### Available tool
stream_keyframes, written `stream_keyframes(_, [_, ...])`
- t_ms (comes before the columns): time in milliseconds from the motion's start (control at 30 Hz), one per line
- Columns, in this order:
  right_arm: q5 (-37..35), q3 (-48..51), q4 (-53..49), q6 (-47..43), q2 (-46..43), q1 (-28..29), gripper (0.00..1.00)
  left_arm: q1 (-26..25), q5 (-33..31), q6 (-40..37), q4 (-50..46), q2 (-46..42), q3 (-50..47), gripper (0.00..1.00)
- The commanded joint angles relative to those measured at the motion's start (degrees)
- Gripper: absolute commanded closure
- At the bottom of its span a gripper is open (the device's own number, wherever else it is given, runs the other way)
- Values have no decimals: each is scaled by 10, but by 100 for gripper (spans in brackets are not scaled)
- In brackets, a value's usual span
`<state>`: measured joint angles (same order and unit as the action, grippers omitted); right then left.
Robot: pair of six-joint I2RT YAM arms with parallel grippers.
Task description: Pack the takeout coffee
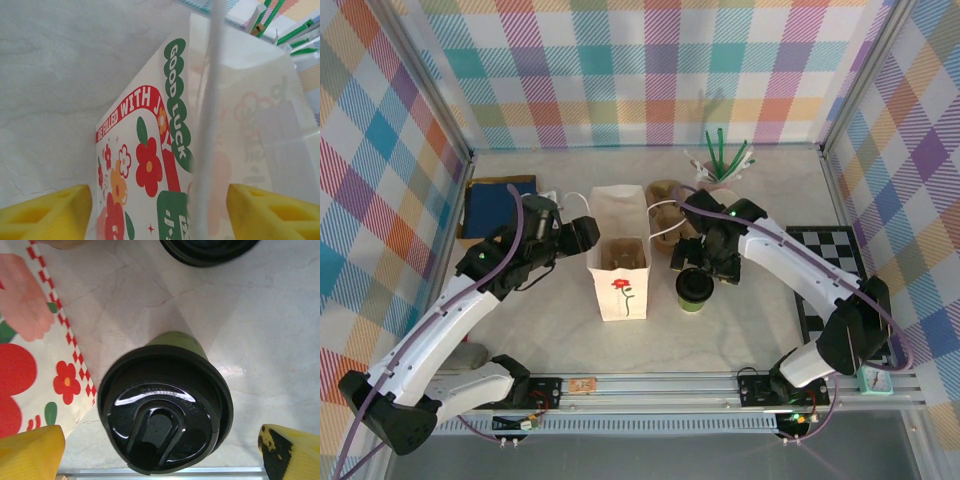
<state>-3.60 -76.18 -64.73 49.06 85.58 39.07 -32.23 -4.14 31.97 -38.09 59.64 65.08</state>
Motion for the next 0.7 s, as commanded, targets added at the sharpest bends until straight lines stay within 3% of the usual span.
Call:
stream_keyframes(0, [6, 9, -1, 65, -16, 12, 1, -2, -13, -16, -22, -5, 26, 16])
stream_keyframes(67, [-4, 3, -14, 80, -9, 19, 1, -2, -21, -23, -31, -9, 36, 2])
stream_keyframes(100, [-4, 1, -17, 85, -6, 23, 1, -2, -25, -27, -36, -10, 42, 0])
stream_keyframes(667, [-43, 34, 5, 135, 36, 53, 1, 4, -79, -72, -114, -52, 120, 0])
